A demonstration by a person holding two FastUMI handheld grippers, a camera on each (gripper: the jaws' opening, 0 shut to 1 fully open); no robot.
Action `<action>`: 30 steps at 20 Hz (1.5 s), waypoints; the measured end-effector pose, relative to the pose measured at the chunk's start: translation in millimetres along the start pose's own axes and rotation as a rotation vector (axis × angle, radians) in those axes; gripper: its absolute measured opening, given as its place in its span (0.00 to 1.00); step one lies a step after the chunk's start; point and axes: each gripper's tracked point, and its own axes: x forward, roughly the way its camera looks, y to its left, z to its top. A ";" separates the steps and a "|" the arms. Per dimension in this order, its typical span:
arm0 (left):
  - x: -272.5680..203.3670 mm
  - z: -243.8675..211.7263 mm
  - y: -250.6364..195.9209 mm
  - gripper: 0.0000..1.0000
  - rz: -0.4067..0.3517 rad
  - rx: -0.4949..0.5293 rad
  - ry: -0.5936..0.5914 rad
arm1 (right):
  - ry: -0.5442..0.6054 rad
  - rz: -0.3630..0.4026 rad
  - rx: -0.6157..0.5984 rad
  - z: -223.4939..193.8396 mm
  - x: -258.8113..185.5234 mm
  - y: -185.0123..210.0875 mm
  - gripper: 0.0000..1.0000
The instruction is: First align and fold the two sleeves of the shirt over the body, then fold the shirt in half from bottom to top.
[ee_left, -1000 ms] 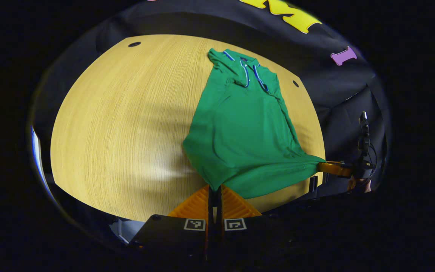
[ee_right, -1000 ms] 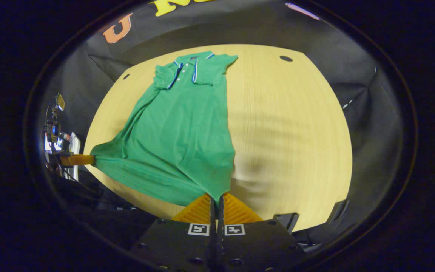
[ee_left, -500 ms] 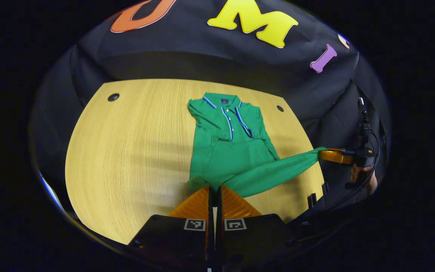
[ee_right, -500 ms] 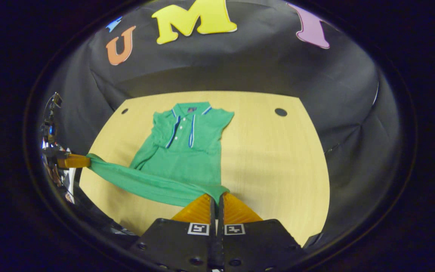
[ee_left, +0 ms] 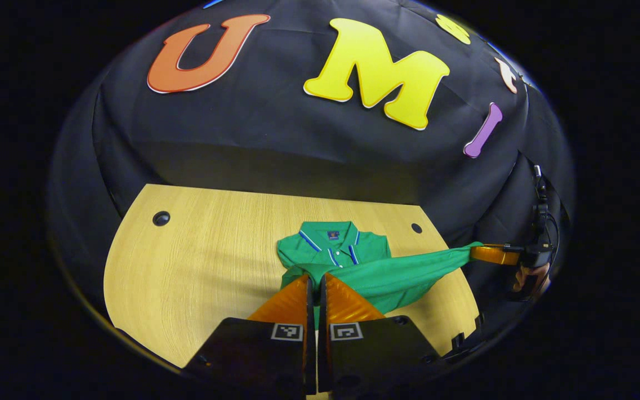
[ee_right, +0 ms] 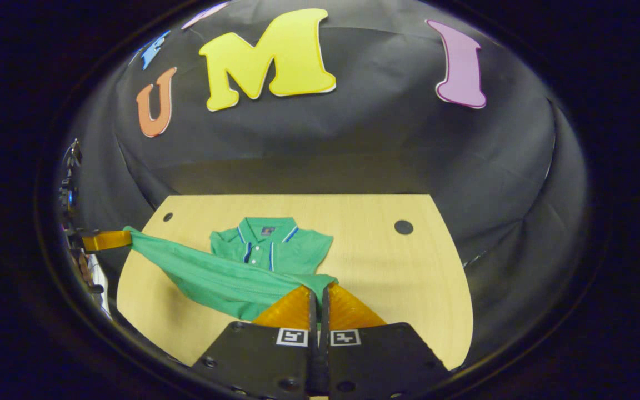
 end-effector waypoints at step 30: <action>226.8 11.0 81.1 0.06 0.167 0.067 -0.069 | 0.032 -0.045 -0.028 51.6 254.6 7.7 0.01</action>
